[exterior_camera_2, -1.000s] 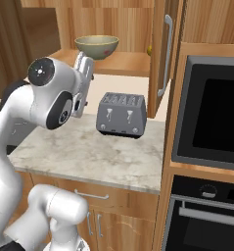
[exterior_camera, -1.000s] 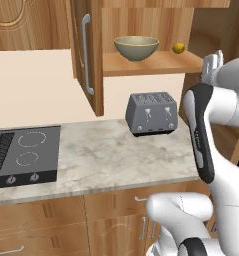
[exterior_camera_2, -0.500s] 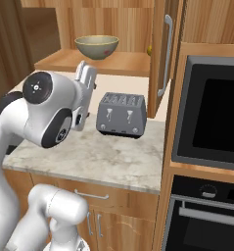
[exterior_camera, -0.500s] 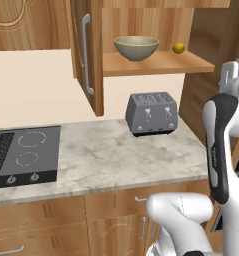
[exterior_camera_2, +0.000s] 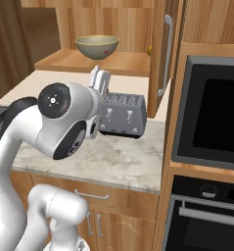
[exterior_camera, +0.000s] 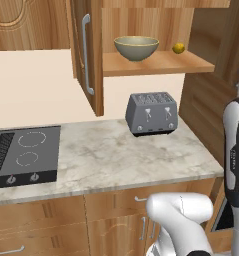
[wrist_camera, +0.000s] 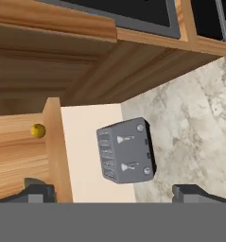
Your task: Pick the mug and place it in the sink. Pick the bowl and place it in the open cabinet and then close the cabinet.
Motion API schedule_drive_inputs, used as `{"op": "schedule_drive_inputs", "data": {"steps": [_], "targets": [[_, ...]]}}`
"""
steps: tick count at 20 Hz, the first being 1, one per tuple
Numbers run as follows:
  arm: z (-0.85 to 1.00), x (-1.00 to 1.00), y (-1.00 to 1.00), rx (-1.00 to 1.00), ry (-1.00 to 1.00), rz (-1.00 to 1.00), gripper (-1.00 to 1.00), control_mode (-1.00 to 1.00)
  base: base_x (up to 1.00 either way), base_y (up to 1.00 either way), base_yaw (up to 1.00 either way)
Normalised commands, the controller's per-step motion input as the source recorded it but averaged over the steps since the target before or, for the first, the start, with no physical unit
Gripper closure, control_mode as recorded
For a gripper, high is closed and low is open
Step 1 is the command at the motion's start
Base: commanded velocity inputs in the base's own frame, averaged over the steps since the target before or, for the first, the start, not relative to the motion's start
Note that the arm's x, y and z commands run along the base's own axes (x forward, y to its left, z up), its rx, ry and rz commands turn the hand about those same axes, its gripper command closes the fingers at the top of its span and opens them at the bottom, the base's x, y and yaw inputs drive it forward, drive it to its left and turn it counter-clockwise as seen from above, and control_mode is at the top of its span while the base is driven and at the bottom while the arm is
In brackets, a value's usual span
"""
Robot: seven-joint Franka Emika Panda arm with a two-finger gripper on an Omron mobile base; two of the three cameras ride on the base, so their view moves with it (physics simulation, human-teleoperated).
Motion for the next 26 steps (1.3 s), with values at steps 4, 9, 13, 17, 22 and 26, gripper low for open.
{"op": "schedule_drive_inputs", "data": {"steps": [4,9,13,17,22,26], "targets": [[0.00,-0.15,-0.41,0.01,0.00,0.02,-1.00,-1.00,0.00,0.00,0.00],[0.01,-0.27,-0.35,0.00,-0.16,0.03,-1.00,-1.00,0.00,0.00,0.00],[0.09,-0.46,-0.18,0.00,-0.25,0.02,-1.00,-1.00,0.00,0.00,0.00],[0.07,-0.27,-0.31,0.00,-0.18,0.03,-1.00,-1.00,0.00,0.00,0.00],[0.00,0.00,-0.44,0.01,0.00,0.04,-1.00,-1.00,0.00,0.00,0.00],[0.00,0.03,-0.38,0.00,0.00,0.07,-1.00,-1.00,0.00,0.00,0.00]]}}
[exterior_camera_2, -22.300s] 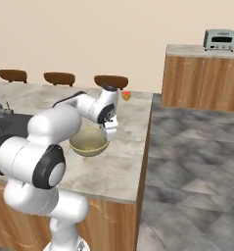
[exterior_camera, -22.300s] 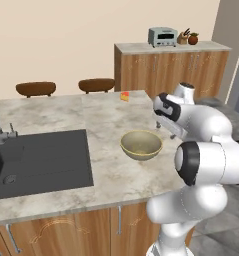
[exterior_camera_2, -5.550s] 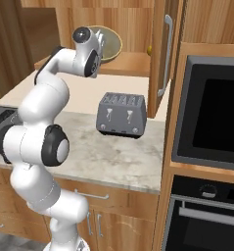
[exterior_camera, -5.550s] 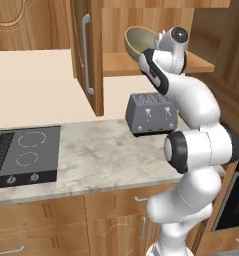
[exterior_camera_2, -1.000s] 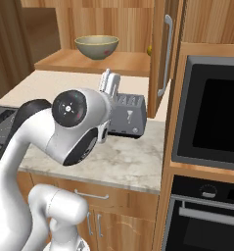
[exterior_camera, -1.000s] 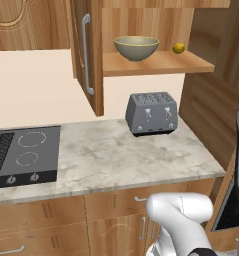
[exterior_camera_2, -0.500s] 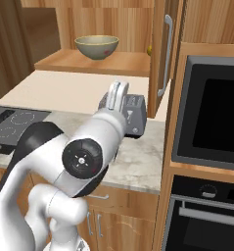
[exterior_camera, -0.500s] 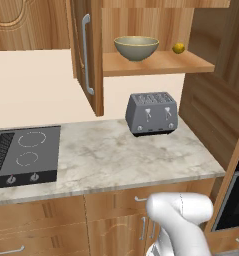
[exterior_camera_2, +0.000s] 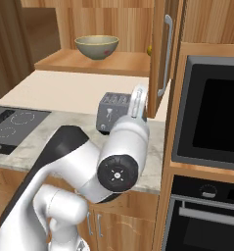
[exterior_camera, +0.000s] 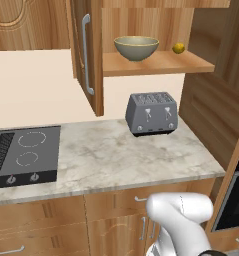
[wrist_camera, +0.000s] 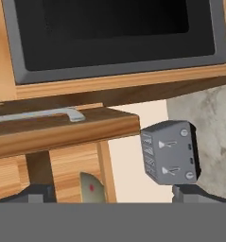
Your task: Pick the mug and place it in the sink. Pick the bowl and place it in the open cabinet and then close the cabinet.
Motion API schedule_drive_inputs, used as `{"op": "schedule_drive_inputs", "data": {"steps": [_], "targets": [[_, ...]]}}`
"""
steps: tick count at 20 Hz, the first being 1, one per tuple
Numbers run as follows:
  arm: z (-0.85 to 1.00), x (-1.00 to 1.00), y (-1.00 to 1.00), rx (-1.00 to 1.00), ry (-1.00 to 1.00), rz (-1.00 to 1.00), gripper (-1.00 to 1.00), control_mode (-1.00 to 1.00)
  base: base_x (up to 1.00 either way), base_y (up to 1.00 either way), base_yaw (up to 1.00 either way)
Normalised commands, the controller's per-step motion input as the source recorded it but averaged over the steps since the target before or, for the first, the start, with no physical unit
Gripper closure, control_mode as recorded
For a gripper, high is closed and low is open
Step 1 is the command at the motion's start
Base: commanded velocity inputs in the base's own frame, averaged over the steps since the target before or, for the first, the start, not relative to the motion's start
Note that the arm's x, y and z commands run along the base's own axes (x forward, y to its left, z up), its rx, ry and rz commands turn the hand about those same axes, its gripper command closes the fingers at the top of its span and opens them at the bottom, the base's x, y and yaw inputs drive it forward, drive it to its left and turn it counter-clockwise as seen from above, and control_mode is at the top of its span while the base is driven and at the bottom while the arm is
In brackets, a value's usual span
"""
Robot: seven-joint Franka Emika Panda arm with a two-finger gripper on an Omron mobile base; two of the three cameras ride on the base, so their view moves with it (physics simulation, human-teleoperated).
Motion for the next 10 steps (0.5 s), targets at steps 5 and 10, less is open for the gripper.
{"op": "schedule_drive_inputs", "data": {"steps": [5,10], "targets": [[0.00,0.07,-0.35,0.00,0.00,0.09,-1.00,-1.00,0.00,0.00,0.00],[-0.01,0.31,-0.20,0.00,-0.01,0.10,-1.00,-1.00,0.00,0.00,0.00]]}}
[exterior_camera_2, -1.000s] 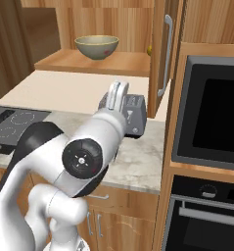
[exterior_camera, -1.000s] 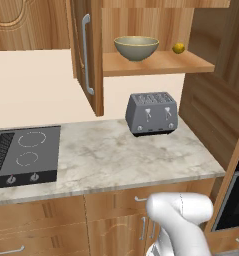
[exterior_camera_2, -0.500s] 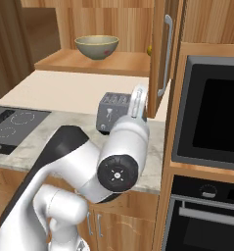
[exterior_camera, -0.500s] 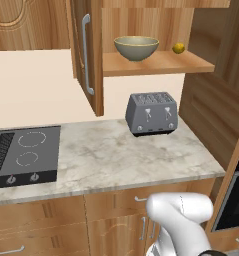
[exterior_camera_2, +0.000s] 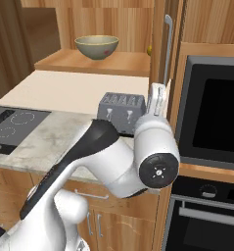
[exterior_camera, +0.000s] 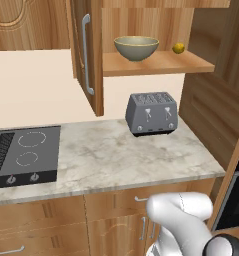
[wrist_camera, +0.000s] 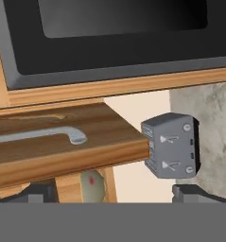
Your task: Pick the mug and place it in the sink. Pick the bowl and place it in the open cabinet and then close the cabinet.
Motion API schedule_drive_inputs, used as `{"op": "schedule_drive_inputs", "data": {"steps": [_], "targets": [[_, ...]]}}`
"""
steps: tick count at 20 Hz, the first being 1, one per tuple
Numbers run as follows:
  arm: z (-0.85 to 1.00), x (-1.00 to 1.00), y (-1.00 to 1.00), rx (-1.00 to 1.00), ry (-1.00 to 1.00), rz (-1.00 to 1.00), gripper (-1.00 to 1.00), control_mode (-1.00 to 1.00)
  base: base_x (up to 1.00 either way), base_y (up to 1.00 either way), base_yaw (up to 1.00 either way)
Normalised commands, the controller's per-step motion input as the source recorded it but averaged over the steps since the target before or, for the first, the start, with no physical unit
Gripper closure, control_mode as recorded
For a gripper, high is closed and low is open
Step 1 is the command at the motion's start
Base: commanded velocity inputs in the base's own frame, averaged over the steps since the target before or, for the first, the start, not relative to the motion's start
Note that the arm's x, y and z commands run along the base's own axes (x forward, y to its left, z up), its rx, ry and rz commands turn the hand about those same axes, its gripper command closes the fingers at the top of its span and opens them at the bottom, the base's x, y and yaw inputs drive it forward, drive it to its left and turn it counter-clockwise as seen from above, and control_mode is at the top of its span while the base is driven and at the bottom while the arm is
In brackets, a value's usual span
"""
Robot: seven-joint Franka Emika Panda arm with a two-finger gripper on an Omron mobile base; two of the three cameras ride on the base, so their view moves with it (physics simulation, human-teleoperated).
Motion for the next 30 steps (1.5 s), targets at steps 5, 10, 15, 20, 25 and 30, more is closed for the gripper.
{"op": "schedule_drive_inputs", "data": {"steps": [5,10,15,20,25,30], "targets": [[-0.03,0.33,-0.13,0.00,-0.04,0.09,-1.00,-1.00,0.00,0.00,0.00],[-0.04,0.15,-0.34,0.00,-0.08,0.08,-1.00,-1.00,0.00,0.00,0.00],[-0.07,0.28,-0.07,0.00,-0.07,0.07,-1.00,-1.00,0.00,0.00,0.00],[-0.05,0.27,-0.11,0.00,-0.09,0.08,-1.00,-1.00,0.00,0.00,0.00],[-0.03,0.18,-0.02,0.00,-0.10,0.09,-1.00,-1.00,0.00,0.00,0.00],[-0.02,0.28,0.00,0.00,-0.08,0.08,-1.00,-1.00,0.00,0.00,0.00]]}}
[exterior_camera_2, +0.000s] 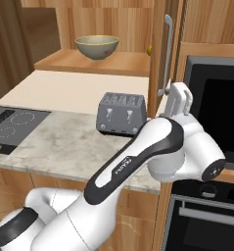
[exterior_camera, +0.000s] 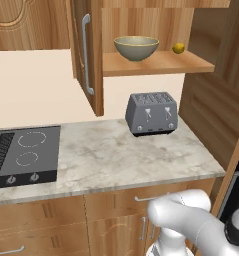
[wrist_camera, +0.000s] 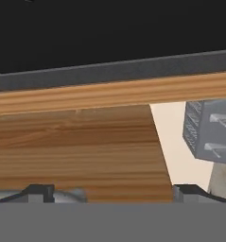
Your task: Pick the mug and place it in the sink. Pick the bowl and place it in the open cabinet and then close the cabinet.
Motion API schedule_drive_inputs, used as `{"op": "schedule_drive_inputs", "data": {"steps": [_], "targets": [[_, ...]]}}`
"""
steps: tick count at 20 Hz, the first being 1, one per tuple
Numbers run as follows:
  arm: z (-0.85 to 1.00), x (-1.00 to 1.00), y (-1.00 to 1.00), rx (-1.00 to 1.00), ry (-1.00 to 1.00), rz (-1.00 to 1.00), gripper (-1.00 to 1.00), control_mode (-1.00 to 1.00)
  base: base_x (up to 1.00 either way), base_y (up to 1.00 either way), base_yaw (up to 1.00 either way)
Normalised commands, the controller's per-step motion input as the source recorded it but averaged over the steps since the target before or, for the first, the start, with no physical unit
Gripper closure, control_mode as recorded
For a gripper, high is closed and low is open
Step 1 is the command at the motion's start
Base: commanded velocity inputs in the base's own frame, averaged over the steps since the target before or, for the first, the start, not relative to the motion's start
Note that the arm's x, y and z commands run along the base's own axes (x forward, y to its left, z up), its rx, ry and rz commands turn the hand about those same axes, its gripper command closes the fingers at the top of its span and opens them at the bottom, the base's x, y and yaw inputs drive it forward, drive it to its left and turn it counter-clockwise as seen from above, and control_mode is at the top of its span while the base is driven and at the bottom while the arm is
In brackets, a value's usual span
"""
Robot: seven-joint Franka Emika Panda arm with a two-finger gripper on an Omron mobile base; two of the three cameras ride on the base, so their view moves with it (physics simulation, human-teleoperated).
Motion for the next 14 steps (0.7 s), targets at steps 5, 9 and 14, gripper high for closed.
{"op": "schedule_drive_inputs", "data": {"steps": [5,9,14], "targets": [[0.00,0.34,0.00,0.00,-0.05,0.08,-1.00,-1.00,0.00,0.00,0.00],[0.00,0.14,0.02,0.00,-0.09,0.09,-1.00,-1.00,0.00,0.00,0.00],[0.00,0.01,0.27,0.00,-0.11,0.07,-1.00,-1.00,0.00,0.00,0.00]]}}
